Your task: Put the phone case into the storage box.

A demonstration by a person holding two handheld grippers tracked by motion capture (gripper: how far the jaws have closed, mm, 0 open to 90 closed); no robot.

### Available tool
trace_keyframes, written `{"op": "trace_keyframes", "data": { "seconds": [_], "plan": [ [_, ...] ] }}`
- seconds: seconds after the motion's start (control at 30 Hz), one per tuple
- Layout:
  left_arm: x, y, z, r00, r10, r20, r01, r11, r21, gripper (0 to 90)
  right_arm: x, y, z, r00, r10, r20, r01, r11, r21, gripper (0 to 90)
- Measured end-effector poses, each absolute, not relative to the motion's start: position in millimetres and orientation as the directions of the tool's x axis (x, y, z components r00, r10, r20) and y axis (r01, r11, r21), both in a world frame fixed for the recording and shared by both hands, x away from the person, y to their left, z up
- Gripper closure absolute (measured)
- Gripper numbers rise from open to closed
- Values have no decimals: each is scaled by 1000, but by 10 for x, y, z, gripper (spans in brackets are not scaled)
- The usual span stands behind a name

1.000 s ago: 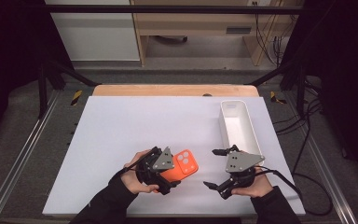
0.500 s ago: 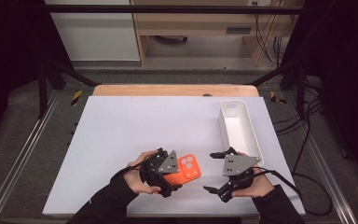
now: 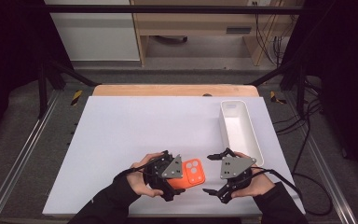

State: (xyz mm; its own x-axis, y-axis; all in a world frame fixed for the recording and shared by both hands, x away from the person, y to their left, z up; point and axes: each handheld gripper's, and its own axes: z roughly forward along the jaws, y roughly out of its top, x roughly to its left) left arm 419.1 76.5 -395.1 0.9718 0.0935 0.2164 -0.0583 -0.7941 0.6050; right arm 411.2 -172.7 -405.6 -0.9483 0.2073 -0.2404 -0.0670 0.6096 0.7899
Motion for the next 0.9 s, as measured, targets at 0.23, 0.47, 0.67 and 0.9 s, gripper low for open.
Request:
{"op": "trace_keyframes", "data": {
  "seconds": [0.23, 0.47, 0.67, 0.9],
  "plan": [
    [4156, 747, -3940, 969, 68, 237, -90, -796, 599, 135, 4121, -1689, -4042, -955, 168, -243, -88, 623, 777, 41],
    [4118, 706, -3938, 966, 38, 255, -125, -796, 593, 136, 4135, -1673, -4071, -963, 126, -239, -107, 634, 766, 41],
    [4091, 660, -3950, 965, 20, 262, -143, -795, 590, 136, 4158, -1677, -4069, -965, 113, -238, -117, 624, 772, 42],
    [4067, 620, -3955, 964, 4, 267, -160, -791, 591, 136, 4147, -1665, -4090, -967, 88, -238, -135, 615, 777, 49]
  ]
}}
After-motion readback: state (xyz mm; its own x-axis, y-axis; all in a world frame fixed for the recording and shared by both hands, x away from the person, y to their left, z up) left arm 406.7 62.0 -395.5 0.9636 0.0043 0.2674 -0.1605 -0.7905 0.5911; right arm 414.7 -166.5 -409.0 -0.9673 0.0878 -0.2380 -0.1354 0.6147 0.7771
